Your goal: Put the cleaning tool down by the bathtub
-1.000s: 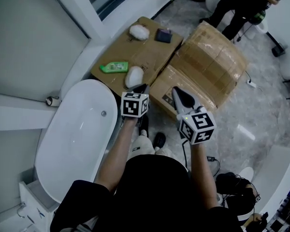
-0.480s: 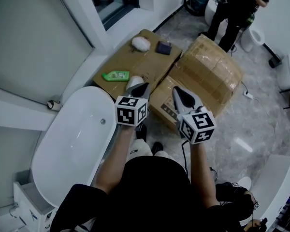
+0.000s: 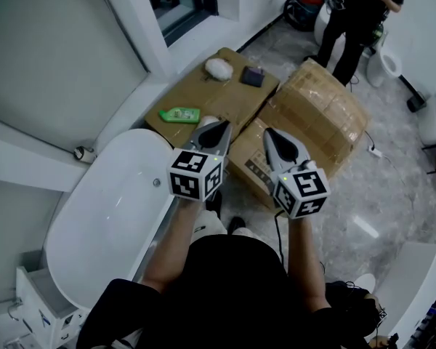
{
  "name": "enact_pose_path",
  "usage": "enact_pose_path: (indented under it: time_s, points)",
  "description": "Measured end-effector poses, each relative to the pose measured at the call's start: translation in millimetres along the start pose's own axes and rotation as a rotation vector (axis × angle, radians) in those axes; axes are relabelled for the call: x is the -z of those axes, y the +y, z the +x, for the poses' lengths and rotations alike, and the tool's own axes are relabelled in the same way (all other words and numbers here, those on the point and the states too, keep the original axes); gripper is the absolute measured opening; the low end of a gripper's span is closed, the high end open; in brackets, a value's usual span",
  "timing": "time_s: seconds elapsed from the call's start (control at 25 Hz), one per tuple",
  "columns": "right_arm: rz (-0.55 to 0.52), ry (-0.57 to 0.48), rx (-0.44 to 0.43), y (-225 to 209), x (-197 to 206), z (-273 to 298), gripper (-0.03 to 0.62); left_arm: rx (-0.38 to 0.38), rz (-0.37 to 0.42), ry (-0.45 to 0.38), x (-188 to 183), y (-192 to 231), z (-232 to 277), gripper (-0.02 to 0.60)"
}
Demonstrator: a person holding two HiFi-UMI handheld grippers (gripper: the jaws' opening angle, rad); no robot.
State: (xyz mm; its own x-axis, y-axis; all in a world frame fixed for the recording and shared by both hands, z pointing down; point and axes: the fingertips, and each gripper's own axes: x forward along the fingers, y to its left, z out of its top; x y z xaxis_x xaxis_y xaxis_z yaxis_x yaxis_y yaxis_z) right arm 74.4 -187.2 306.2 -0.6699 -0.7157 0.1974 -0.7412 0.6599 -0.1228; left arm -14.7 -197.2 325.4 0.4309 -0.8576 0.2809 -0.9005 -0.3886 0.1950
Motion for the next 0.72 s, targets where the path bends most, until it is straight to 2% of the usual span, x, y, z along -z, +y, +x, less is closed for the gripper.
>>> enact_pose_path:
  time_s: [0.24, 0.72]
  points:
    - [-0.028, -0.001, 0.003, 4, -5, 4, 0.008, 0.003, 0.020, -0.030, -12, -2, -9, -0.002]
    - [-0.041, 0.006, -0.010, 5, -7, 17, 0.008, 0.014, 0.030, -0.016, -10, 4, -10, -0.002]
